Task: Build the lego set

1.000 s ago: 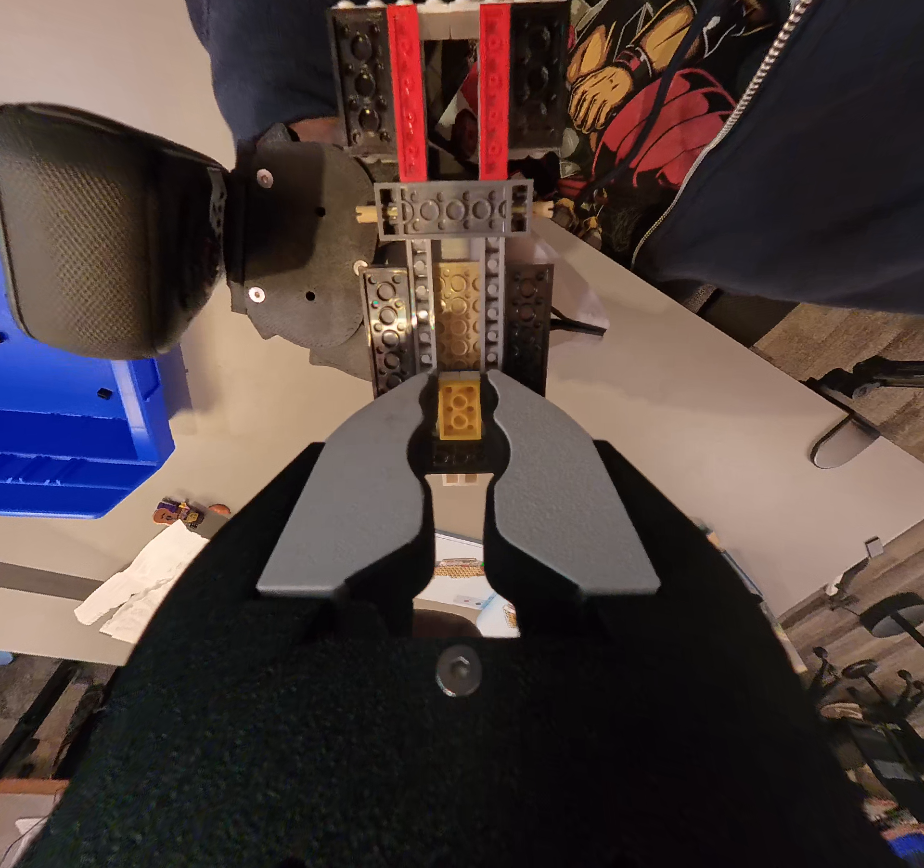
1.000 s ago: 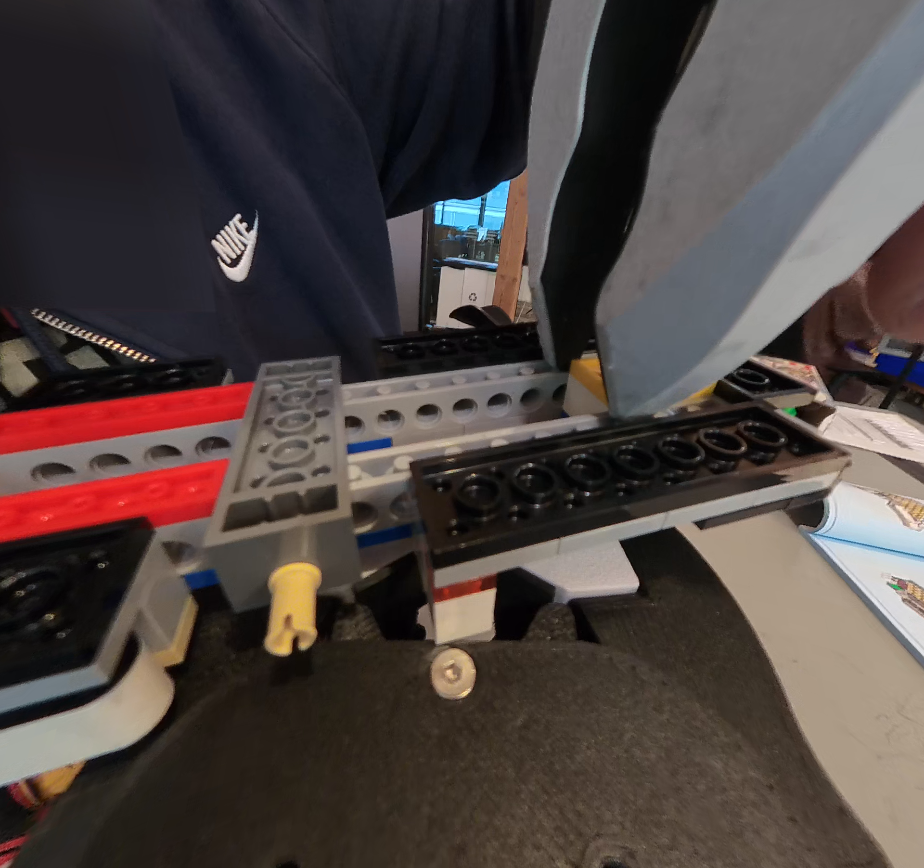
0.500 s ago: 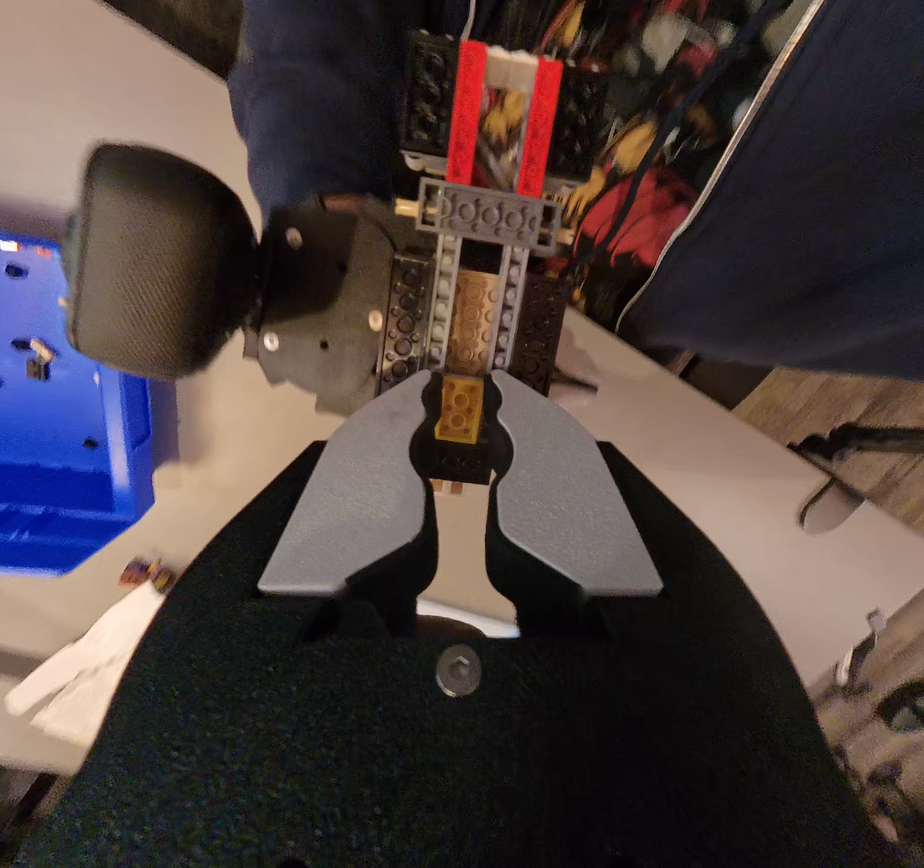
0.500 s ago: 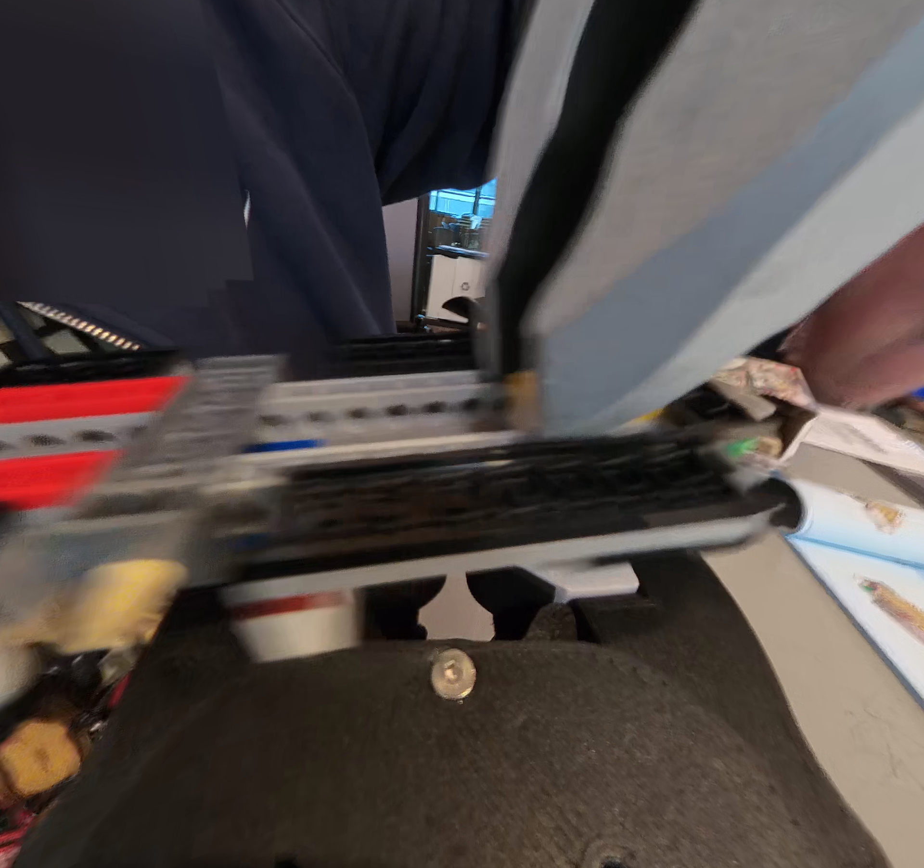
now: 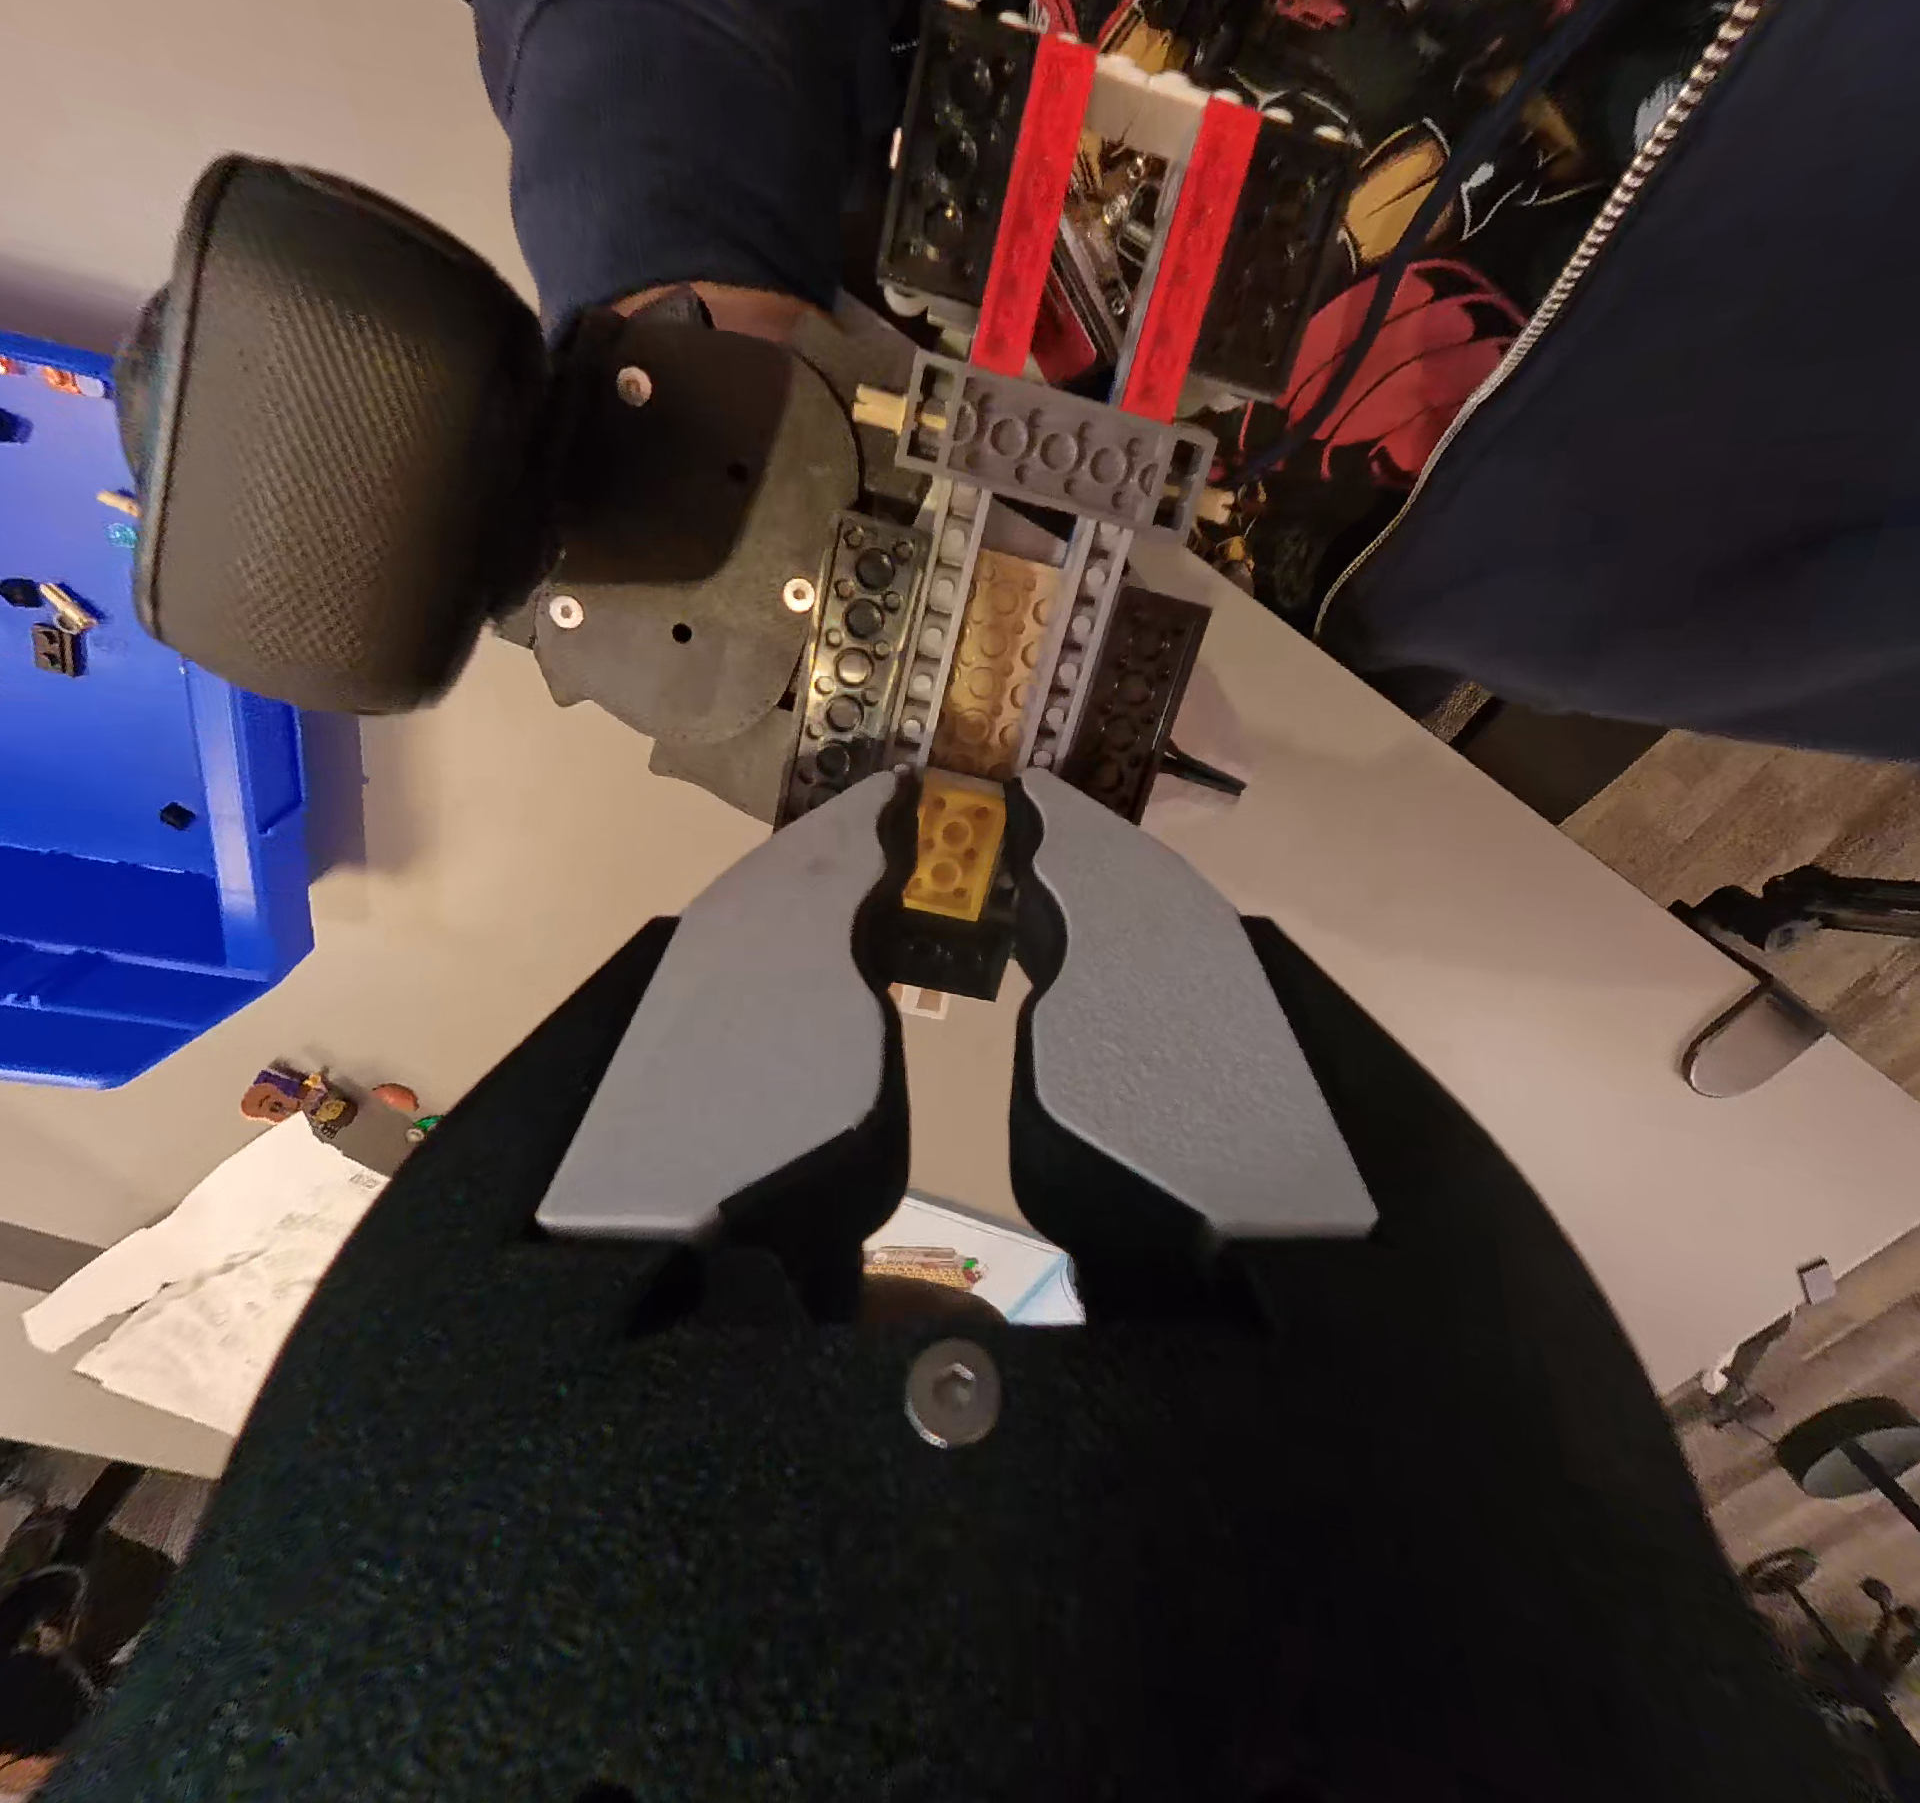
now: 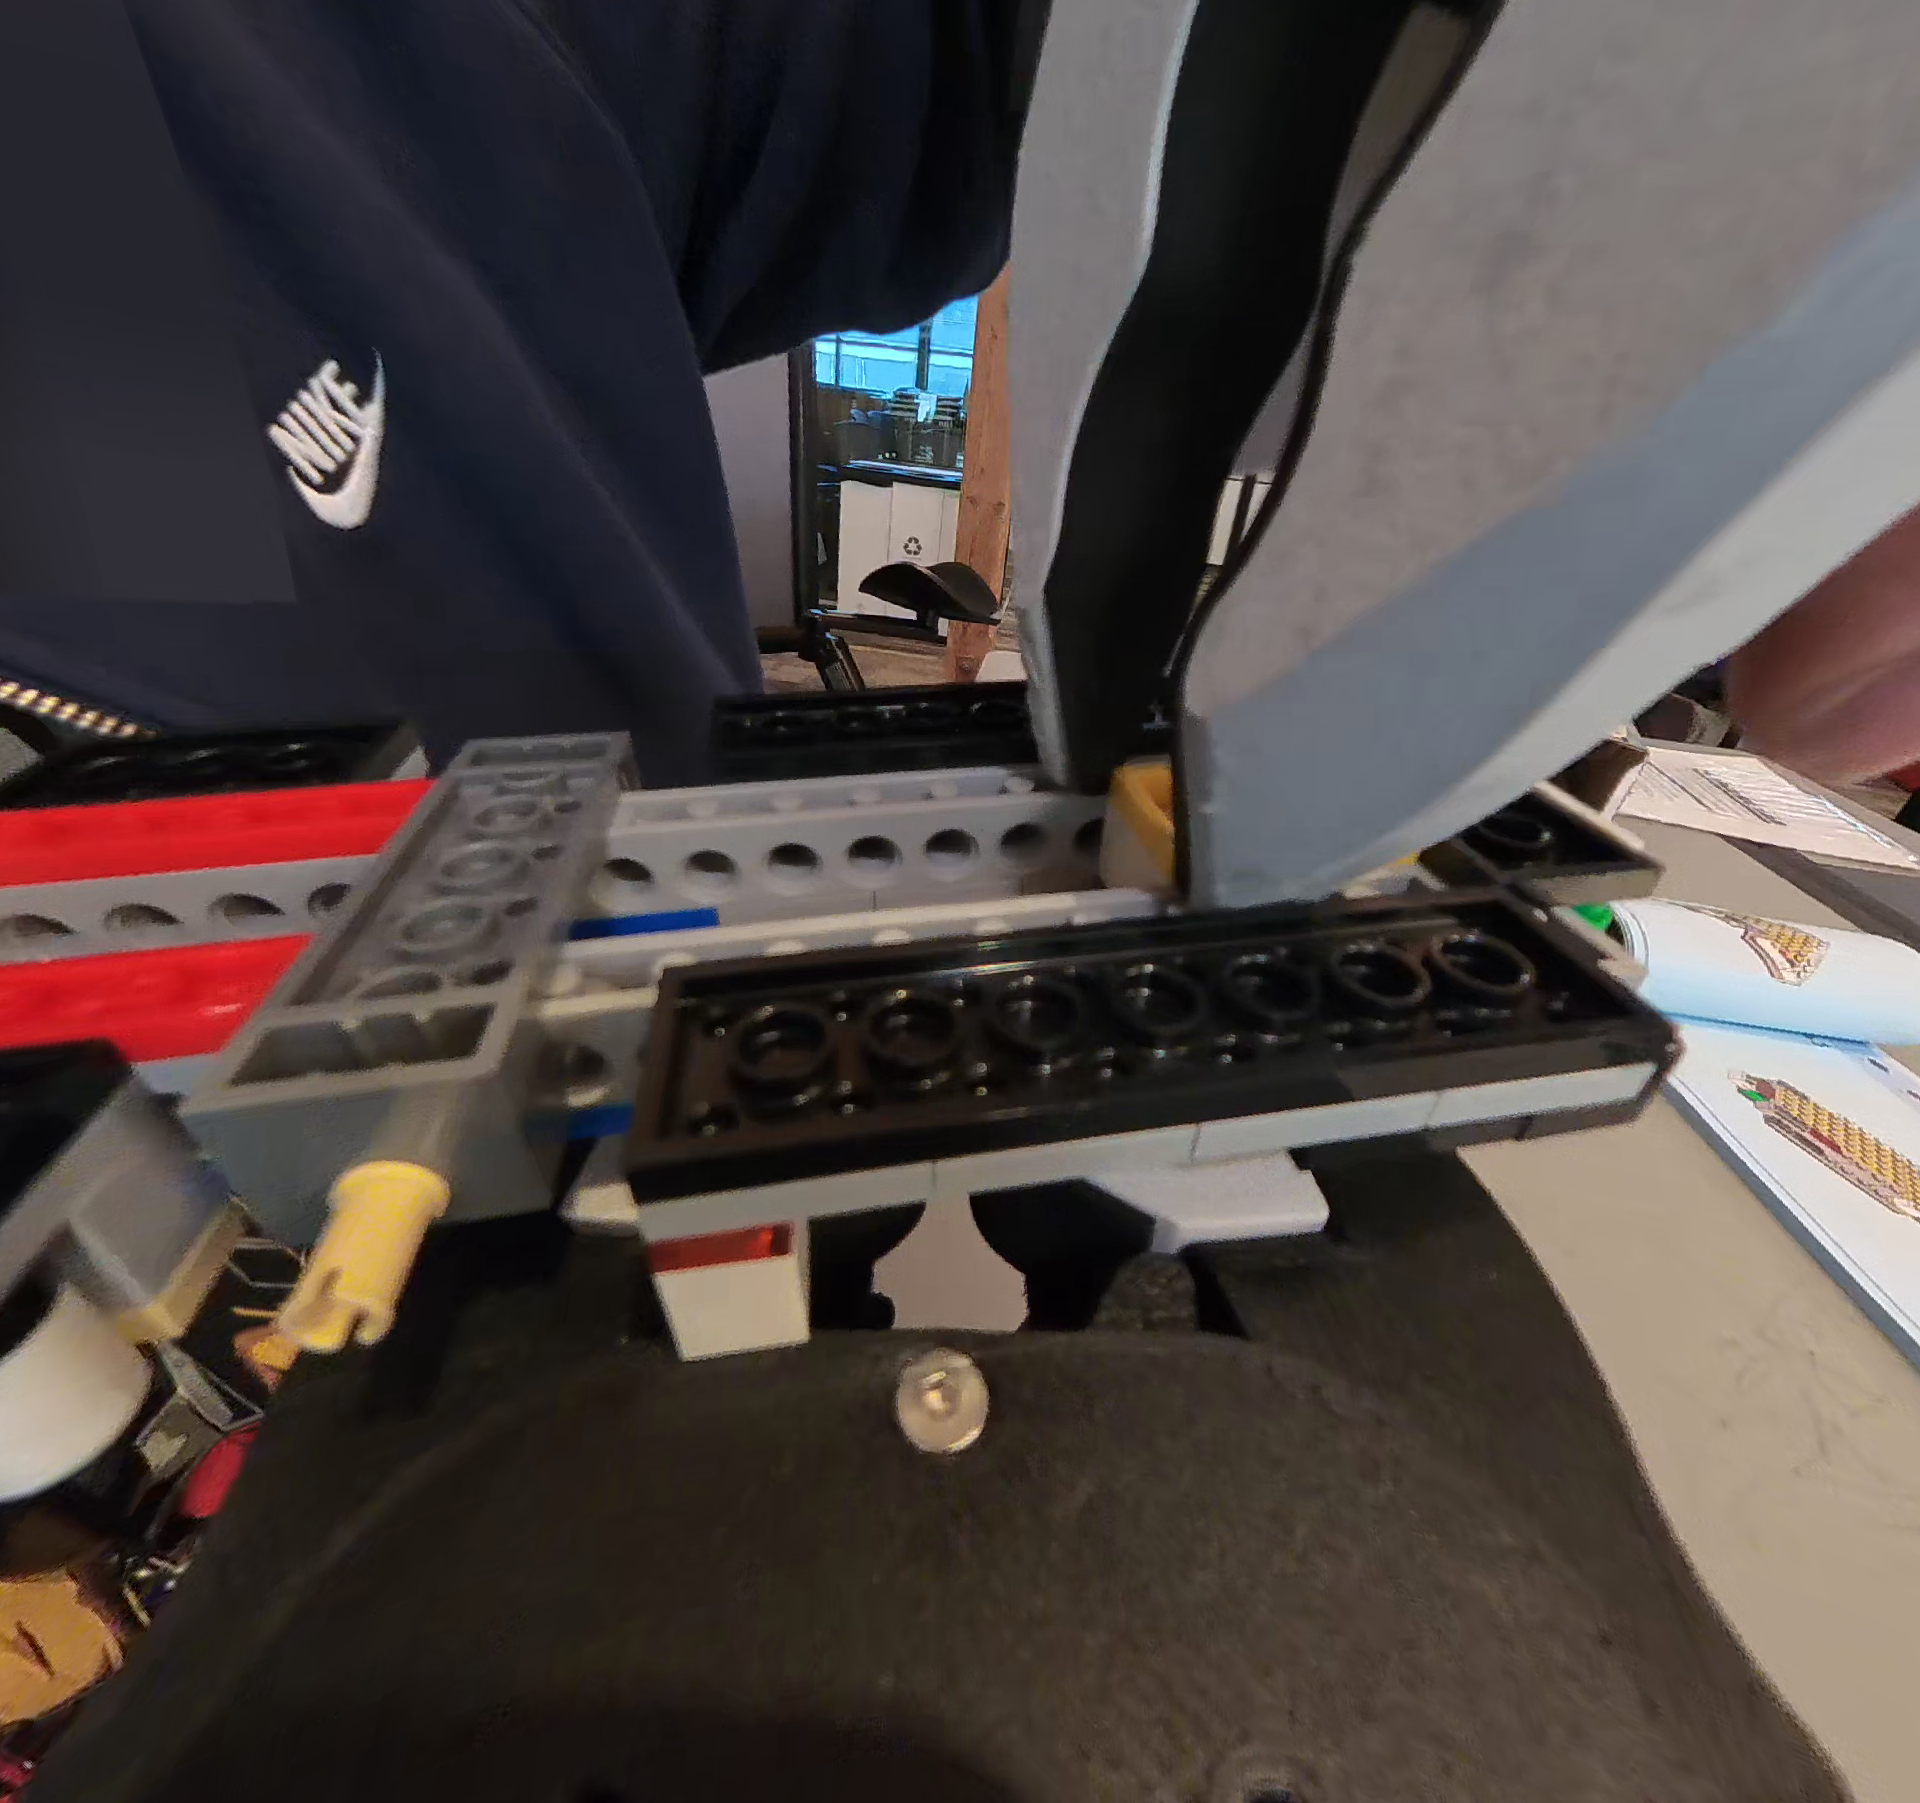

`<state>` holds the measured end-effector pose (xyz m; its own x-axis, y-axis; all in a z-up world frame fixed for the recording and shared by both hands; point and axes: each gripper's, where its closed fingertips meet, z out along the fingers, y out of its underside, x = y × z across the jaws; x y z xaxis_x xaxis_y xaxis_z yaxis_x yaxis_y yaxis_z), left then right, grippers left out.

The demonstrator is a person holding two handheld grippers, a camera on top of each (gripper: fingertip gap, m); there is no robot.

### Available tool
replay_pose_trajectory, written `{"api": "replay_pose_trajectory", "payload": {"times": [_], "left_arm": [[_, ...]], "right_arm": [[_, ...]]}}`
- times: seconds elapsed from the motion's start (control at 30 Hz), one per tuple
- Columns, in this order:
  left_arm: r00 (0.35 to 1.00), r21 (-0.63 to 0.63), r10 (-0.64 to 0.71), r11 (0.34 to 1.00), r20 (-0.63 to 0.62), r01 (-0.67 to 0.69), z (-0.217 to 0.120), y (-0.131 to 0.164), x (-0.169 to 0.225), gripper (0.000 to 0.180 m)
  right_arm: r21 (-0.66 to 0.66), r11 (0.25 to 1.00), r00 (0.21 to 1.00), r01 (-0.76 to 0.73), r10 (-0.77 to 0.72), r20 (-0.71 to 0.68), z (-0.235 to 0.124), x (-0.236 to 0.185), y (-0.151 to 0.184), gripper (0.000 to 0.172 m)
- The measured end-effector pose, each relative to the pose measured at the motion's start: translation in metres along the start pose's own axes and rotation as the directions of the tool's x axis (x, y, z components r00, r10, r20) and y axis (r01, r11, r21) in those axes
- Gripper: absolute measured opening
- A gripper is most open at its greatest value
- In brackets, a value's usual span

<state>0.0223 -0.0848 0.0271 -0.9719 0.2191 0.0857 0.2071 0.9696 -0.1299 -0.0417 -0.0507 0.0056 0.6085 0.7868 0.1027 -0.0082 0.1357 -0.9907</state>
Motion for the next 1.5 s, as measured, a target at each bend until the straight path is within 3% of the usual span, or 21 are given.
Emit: {"api": "replay_pose_trajectory", "payload": {"times": [0.07, 0.13, 0.23, 0.3, 0.33, 0.43, 0.5, 0.8, 0.83, 1.2, 1.5], "left_arm": [[1.0, -0.009, 0.003, 1.0, 0.008, -0.003, 0.002, 0.0, 0.0, 0.015], [0.999, -0.003, -0.002, 1.0, 0.043, 0.002, 0.002, -0.001, -0.006, 0.0], [1.0, 0.003, -0.003, 1.0, 0.018, 0.003, 0.0, -0.005, 0.001, 0.0], [0.999, -0.028, 0.005, 1.0, 0.05, -0.004, -0.001, -0.003, -0.001, 0.0], [0.998, -0.037, 0.004, 0.999, 0.063, -0.002, -0.001, -0.002, -0.003, 0.0], [0.998, -0.056, 0.008, 0.998, 0.058, -0.005, 0.002, 0.0, -0.001, 0.001], [0.997, -0.07, 0.019, 0.997, 0.072, -0.014, 0.002, 0.0, -0.003, 0.001], [0.999, -0.043, 0.035, 0.999, 0.037, -0.033, -0.003, -0.003, 0.002, 0.006], [0.999, -0.04, 0.036, 0.999, 0.037, -0.034, -0.003, -0.003, 0.002, 0.007], [0.999, 0.029, 0.039, 0.999, 0.019, -0.04, -0.009, -0.014, 0.005, 0.015], [0.999, 0.016, 0.048, 0.999, 0.012, -0.049, -0.005, -0.015, 0.008, 0.018]], "right_arm": [[-0.004, 1.0, 1.0, -0.005, 0.005, -0.002, 0.001, 0.0, 0.002, 0.152], [0.011, 1.0, 1.0, -0.027, 0.027, 0.011, 0.004, -0.001, 0.0, 0.155], [0.011, 1.0, 1.0, -0.013, 0.013, 0.021, 0.01, -0.006, -0.002, 0.151], [0.002, 1.0, 1.0, -0.019, 0.019, 0.001, 0.008, -0.003, -0.003, 0.16], [0.003, 1.0, 1.0, -0.02, 0.02, -0.002, 0.007, -0.001, -0.002, 0.151], [-0.019, 1.0, 1.0, -0.02, 0.02, -0.001, 0.007, -0.002, 0.003, 0.152], [0.004, 0.999, 0.999, -0.043, 0.043, 0.014, 0.006, -0.002, 0.0, 0.158], [0.049, 0.997, 0.996, -0.064, 0.06, 0.064, 0.002, -0.009, -0.008, 0.153], [0.051, 0.996, 0.996, -0.066, 0.063, 0.065, 0.002, -0.009, -0.008, 0.068], [0.049, 0.996, 0.995, -0.078, 0.075, 0.059, -0.001, -0.007, -0.009, 0.07], [0.061, 0.995, 0.995, -0.081, 0.077, 0.064, -0.002, -0.008, -0.012, 0.069]]}}
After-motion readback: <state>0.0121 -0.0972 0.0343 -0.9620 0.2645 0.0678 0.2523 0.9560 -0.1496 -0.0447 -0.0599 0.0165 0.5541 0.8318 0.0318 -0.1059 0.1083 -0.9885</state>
